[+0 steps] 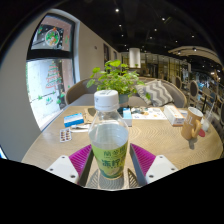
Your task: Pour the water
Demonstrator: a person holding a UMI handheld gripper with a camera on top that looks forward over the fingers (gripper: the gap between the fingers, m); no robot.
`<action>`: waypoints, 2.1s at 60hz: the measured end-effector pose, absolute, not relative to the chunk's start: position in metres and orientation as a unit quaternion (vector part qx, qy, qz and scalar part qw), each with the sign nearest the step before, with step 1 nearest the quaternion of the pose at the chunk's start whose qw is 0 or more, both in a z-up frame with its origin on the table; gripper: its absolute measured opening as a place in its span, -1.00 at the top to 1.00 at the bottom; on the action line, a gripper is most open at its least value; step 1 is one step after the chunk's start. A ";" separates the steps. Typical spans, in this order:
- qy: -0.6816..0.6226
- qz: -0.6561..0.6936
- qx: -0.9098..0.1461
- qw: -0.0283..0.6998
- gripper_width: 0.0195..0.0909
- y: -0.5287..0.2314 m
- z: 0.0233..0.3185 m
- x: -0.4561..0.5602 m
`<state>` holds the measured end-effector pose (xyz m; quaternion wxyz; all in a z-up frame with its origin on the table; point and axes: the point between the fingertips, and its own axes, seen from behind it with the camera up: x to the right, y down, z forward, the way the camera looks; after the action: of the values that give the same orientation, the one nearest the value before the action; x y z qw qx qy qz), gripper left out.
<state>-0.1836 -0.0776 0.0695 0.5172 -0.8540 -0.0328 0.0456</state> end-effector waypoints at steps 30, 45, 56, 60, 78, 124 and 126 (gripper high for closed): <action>-0.069 0.062 -0.836 0.541 0.50 -0.077 0.105 -0.185; 0.039 0.227 -0.801 0.553 0.51 -0.057 0.224 -0.162; 0.194 0.427 -0.732 0.494 0.51 -0.023 0.284 -0.115; 0.253 0.486 -0.697 0.464 0.51 -0.008 0.290 -0.088; 0.482 0.669 -0.494 0.276 0.51 0.046 0.259 0.004; 0.135 0.322 -0.727 0.591 0.50 0.051 0.337 0.125; 0.117 0.287 -0.732 0.607 0.50 0.052 0.338 0.139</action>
<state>0.1386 0.0523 0.3379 0.6066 -0.7321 0.1173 0.2868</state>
